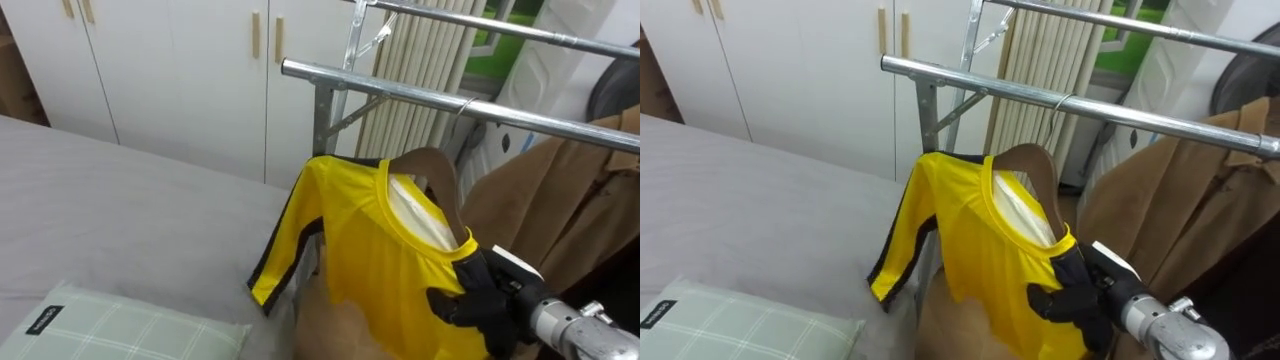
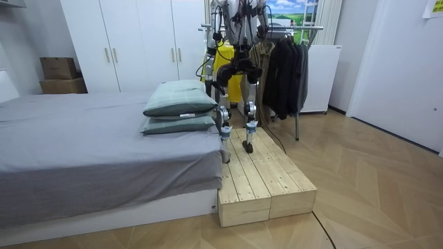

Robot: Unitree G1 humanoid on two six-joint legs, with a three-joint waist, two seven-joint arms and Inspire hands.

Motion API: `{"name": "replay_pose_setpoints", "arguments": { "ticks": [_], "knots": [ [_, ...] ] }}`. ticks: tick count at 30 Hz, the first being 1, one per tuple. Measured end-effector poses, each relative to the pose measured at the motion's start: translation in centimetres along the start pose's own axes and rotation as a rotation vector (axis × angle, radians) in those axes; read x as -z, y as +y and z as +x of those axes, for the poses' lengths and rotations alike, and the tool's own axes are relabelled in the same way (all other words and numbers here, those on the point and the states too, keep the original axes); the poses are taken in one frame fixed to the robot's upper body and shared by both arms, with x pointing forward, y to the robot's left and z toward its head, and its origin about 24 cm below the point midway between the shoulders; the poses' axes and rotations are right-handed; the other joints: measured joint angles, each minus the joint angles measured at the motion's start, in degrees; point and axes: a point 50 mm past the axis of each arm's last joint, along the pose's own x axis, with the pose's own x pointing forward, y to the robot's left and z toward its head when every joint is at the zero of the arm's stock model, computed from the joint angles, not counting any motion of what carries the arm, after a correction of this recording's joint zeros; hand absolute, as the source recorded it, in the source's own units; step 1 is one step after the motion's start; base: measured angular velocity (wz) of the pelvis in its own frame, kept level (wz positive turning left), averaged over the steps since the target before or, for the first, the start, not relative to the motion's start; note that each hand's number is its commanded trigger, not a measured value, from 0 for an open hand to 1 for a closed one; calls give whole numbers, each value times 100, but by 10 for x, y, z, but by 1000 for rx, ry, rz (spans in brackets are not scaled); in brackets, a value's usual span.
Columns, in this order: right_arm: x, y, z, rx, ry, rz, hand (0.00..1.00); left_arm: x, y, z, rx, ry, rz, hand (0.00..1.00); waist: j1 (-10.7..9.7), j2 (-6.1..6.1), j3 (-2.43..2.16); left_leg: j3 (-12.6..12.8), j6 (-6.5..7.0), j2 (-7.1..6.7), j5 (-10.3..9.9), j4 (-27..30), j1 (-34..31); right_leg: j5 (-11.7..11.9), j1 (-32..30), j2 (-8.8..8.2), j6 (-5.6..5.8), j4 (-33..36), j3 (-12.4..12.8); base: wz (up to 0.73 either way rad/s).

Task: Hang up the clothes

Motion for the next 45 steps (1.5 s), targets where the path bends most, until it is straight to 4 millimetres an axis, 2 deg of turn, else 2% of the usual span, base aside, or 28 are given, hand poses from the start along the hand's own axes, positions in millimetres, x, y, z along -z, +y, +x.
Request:
{"name": "replay_pose_setpoints", "arguments": {
  "ticks": [1, 2, 3, 4, 41, 45],
  "knots": [
    [0, 1, 0, -2, -2, 1, 97, 0, 0, 0, 0, 0, 0, 0, -2, -1, 1, 0, 0, 0, 0, 0, -1, 0, 2, 0, 0, 0, 0, 0],
    [0, 1, 0, -2, -3, 0, 31, 0, 0, 0, 0, 0, 0, 0, -1, -1, 1, 0, 0, 0, 0, 0, -1, 0, 1, 0, 0, 0, 2, 0],
    [0, 1, 0, -2, -3, 0, 20, 0, 0, 0, 0, 0, 0, 0, -1, 0, 1, 0, 0, 0, 0, -1, -1, 0, 0, -1, 0, 1, 2, 0],
    [0, 1, 0, -2, -3, 0, 0, 0, 0, 0, 0, 0, 0, 0, -1, -1, 1, 1, 0, 0, 0, -2, -2, 0, -2, -2, 0, 2, 3, 0],
    [-2, -1, 0, 20, -20, -2, 0, 1, -1, 0, 2, 3, -2, 0, -20, -29, -10, 13, 0, -10, 0, -49, 9, -2, -19, 1, 4, 11, 20, 0],
    [-4, -1, 0, 19, -27, -5, 0, 2, -1, 0, 3, 5, -2, 0, -13, -39, -10, 55, 1, -10, 1, -60, 18, -4, -32, 11, 7, 11, 88, -6]
  ]
}}
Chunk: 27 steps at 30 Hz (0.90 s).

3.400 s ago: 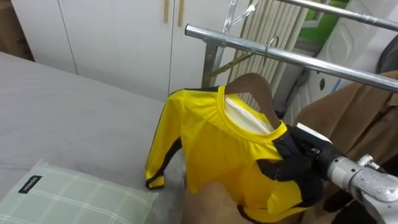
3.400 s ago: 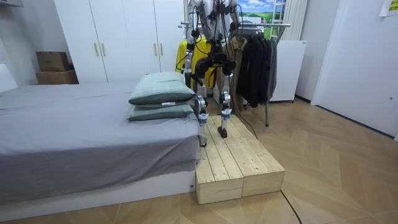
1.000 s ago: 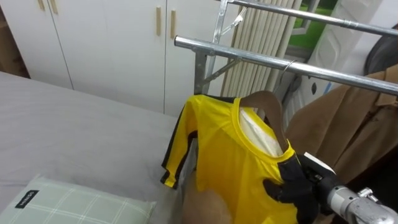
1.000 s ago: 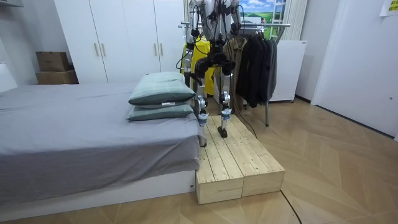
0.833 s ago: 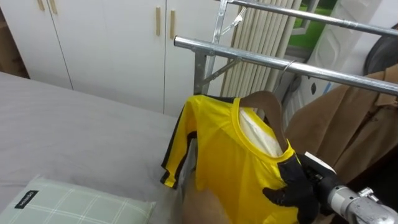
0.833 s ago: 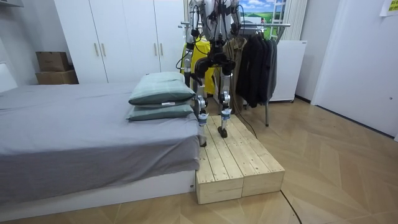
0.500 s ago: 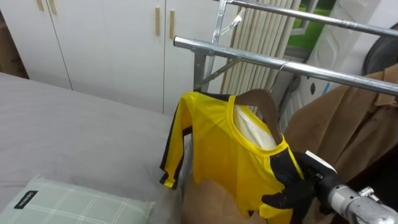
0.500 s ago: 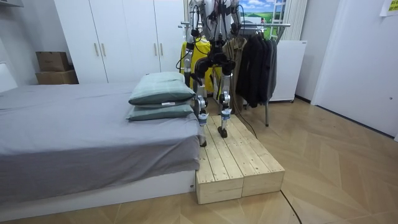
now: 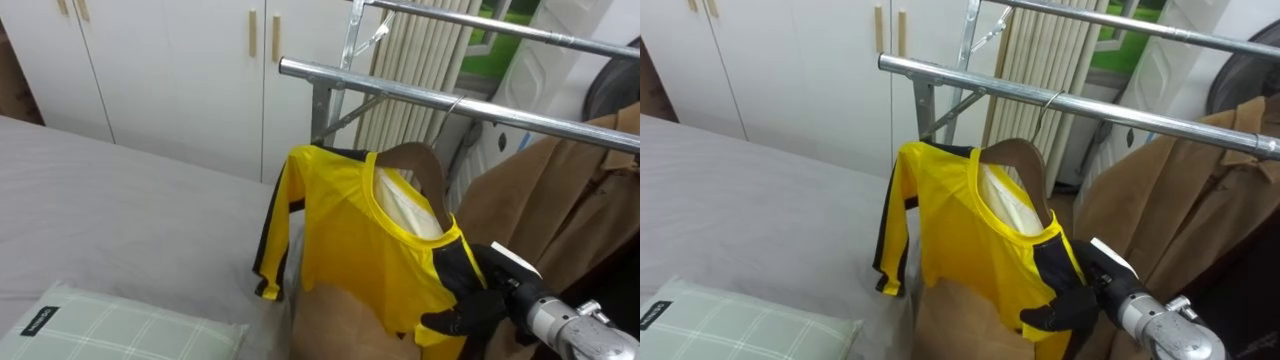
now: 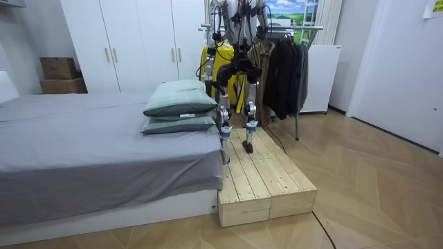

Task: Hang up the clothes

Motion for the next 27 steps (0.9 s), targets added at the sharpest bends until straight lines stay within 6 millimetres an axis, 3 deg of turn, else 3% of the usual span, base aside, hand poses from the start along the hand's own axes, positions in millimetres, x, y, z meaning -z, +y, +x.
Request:
{"name": "replay_pose_setpoints", "arguments": {
  "ticks": [15, 27],
  "knots": [
    [-12, 8, -7, -7, -75, -51, 0, 0, 0, 0, -2, 1, -2, 0, -6, -29, -1, 32, 0, -3, 0, -46, 39, -1, -37, 22, 2, 10, 83, -3],
    [-28, -3, -10, 114, -142, -68, 0, 1, -1, 0, 1, 4, -2, 0, -67, 16, 2, 26, -1, -3, -1, -57, 71, 3, -2, 25, 1, 7, 71, 0]
  ]
}}
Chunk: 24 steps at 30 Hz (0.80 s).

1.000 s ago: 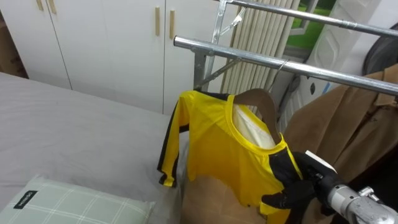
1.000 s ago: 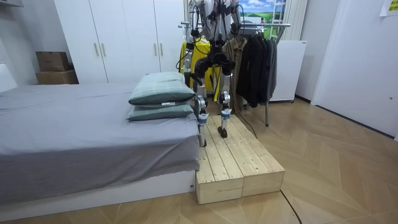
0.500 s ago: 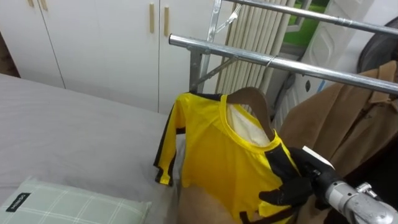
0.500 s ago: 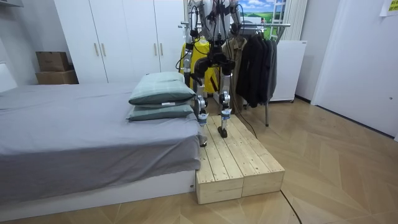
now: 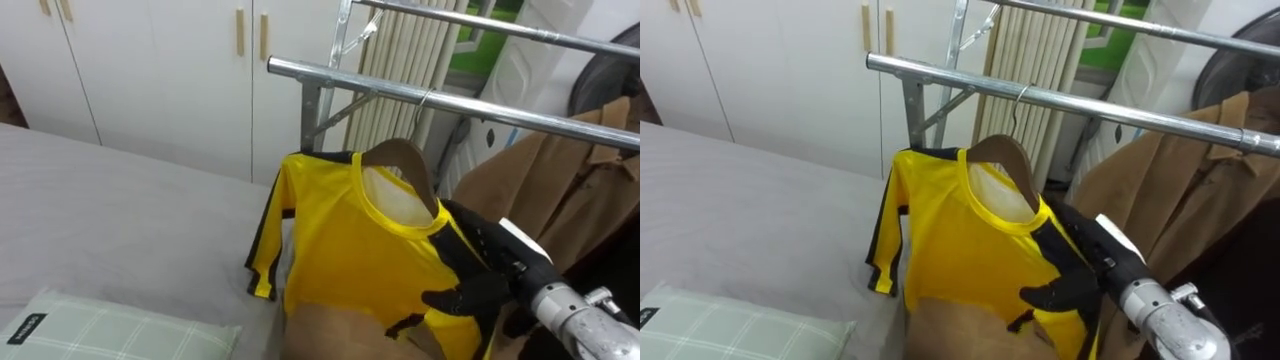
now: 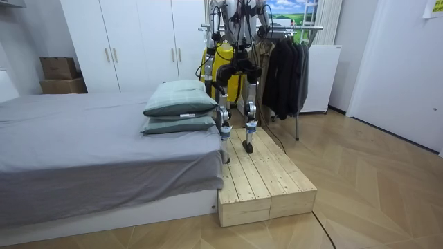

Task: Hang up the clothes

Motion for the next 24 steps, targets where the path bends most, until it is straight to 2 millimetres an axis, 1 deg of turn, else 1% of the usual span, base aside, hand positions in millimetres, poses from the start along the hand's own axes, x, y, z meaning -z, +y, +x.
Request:
{"name": "replay_pose_setpoints", "arguments": {
  "ticks": [2, 6, 9, 16, 20, 22, 24],
  "knots": [
    [0, 0, 0, 3, 2, -12, 0, 0, 0, 0, 1, 0, 0, 0, 4, 4, 0, -2, 0, 0, 0, -2, 0, 1, -2, -1, 0, 2, -1, 0],
    [-3, 4, -6, -6, -1, -101, 0, 0, -1, 0, 1, 1, -1, 0, 33, 5, -6, 17, 0, -1, 0, -20, -1, 1, -23, -1, 0, 4, 12, -1],
    [-2, 5, -6, -10, 9, -136, 0, 0, -1, 0, 2, 1, -1, 0, 37, -1, -9, 32, 1, -4, 1, -19, 2, 2, -32, -4, 2, 10, 24, 0],
    [0, 6, -7, -11, 20, -154, 0, 0, -1, 0, 3, 2, -2, 0, 41, 1, -21, 46, 1, -5, 1, -19, 10, 3, -34, -3, 2, 18, 39, 0],
    [5, 6, -10, 11, 35, -151, 0, 0, -1, 0, 3, 2, -1, 0, 37, 1, -21, 45, 1, -5, 1, -15, 15, 3, -24, -9, 2, 15, 29, 0],
    [12, 6, -14, 37, 58, -143, 0, 1, -1, 0, 4, 3, 0, 0, 31, 7, -17, 32, 1, -5, 1, -13, 48, 3, 2, -13, 2, 6, 20, 2],
    [19, 7, -19, 65, 79, -144, 0, 1, -2, 0, 5, 9, 1, 0, -24, 10, -15, 5, 1, -15, 1, -16, 44, -13, -10, -21, 23, -12, 16, 3]
  ]
}}
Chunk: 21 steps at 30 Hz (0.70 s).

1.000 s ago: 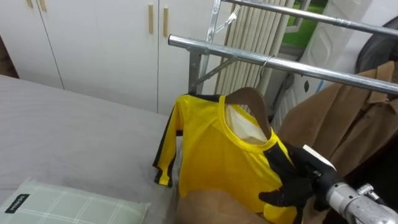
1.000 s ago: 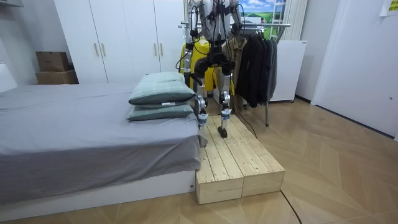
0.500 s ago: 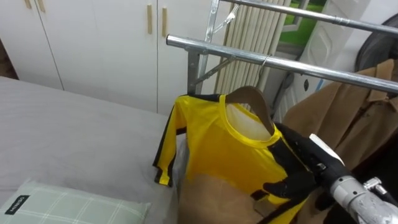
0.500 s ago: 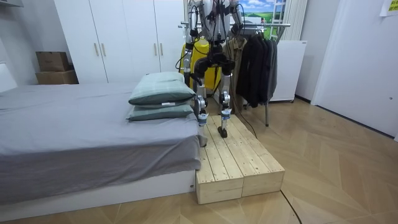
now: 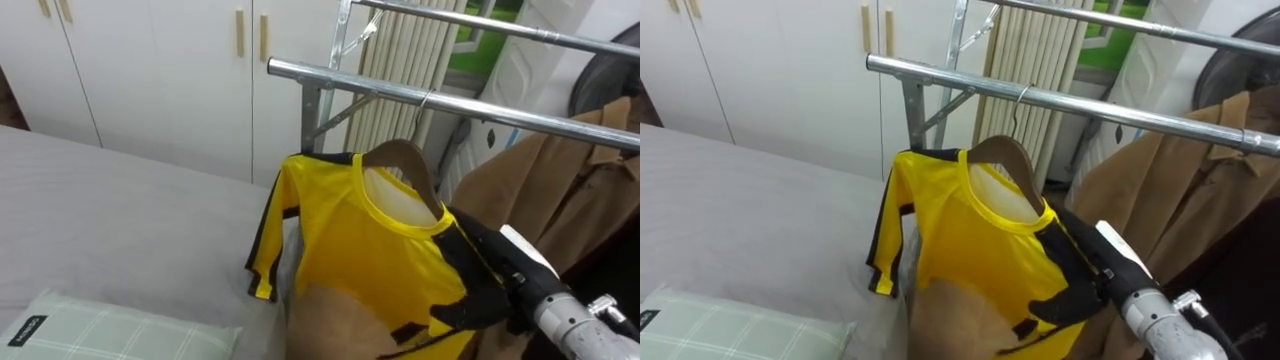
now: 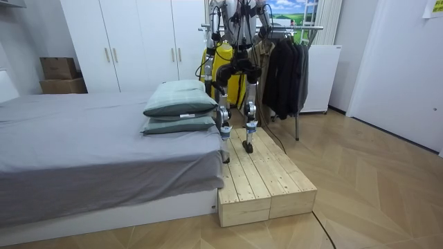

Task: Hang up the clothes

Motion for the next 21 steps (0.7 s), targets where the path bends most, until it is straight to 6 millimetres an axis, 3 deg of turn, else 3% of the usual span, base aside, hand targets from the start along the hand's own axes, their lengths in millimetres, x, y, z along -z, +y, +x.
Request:
{"name": "replay_pose_setpoints", "arguments": {
  "ticks": [9, 21],
  "knots": [
    [20, -12, -17, 247, 74, 15, 0, 6, -7, 0, 12, 22, -8, 0, -139, 21, -3, 192, 1, -7, -2, -80, -1, 5, -144, 57, -6, 110, 286, -15],
    [26, -46, -31, 607, 79, 119, 0, 13, -14, -2, 16, 26, -43, 0, -319, 83, -6, 254, 1, -8, -2, -112, 46, 14, -175, 77, -7, 109, 331, -2]
  ]
}}
